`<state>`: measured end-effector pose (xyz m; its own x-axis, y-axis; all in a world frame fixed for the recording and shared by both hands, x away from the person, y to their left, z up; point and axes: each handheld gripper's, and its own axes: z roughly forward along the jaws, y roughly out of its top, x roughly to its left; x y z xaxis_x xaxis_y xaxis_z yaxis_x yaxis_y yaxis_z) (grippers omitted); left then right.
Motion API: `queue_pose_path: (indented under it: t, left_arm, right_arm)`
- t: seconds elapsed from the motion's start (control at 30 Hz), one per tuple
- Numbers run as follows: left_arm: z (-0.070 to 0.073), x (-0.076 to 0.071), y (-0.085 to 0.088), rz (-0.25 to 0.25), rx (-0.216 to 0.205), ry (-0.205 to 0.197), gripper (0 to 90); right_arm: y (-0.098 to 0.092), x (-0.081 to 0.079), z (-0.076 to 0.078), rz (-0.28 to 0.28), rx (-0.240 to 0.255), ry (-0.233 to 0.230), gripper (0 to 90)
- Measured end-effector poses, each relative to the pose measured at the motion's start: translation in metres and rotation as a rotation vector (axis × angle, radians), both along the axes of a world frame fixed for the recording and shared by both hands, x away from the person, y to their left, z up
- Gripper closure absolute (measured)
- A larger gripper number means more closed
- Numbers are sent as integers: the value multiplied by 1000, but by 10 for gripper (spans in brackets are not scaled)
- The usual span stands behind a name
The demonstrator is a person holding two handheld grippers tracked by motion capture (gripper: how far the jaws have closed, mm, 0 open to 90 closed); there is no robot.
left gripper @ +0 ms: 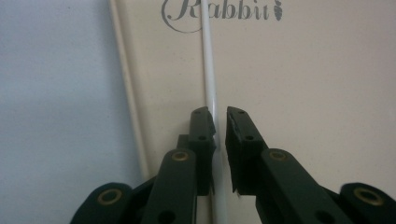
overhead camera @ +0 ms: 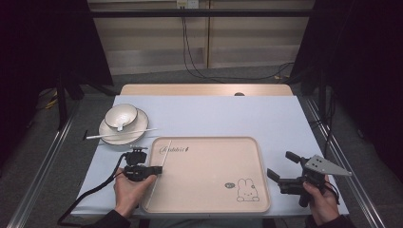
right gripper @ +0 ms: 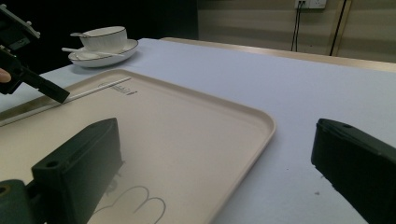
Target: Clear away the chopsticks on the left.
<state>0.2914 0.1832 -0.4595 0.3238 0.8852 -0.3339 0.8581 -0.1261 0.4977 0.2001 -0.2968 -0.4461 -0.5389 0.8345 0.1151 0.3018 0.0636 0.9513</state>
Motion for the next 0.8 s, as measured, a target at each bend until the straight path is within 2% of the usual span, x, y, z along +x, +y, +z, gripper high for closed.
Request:
queue_pose_path:
  t: [0.03, 0.13, 0.2, 0.3, 0.4, 0.47, 0.53, 0.6, 0.63, 0.67, 0.7, 0.77, 0.8]
  left_arm:
    - [0, 0, 0, -17, 6, -13, 811]
    - [5, -2, 2, -39, -19, -51, 786]
    - [9, -2, 6, -79, -35, -82, 697]
    - [16, -2, 10, -113, -65, -122, 571]
    - [25, -3, 16, -161, -102, -203, 464]
    - [31, -2, 22, -219, -122, -252, 354]
    - [34, 0, 27, -250, -107, -278, 290]
    - [37, 0, 32, -291, -86, -321, 271]
    - [37, 0, 32, -291, -86, -321, 255]
    - [43, 1, 40, -324, -62, -361, 218]
    - [46, 1, 43, -335, -50, -376, 215]
    - [50, 3, 51, -351, -41, -418, 179]
    - [53, 5, 57, -359, -67, -412, 164]
  right_arm:
    - [0, 0, 0, 0, 0, 0, 15]
    - [0, 0, 0, 8, -3, 1, 15]
    - [0, 0, 0, 7, -2, -2, 15]
    - [0, 0, 0, 3, 3, -1, 14]
    - [0, 0, 0, 1, 2, -3, 15]
    - [0, 0, 0, 1, -2, -3, 14]
    - [0, 0, 0, 1, 2, -2, 15]
    - [0, 0, 0, 2, 1, -3, 14]
    - [0, 0, 0, 4, 0, -2, 14]
    - [0, 0, 0, 1, 6, 0, 14]
    - [0, 0, 0, 0, 7, 0, 14]
    - [0, 0, 0, 2, 1, -1, 14]
    - [0, 0, 0, 0, 0, -2, 14]
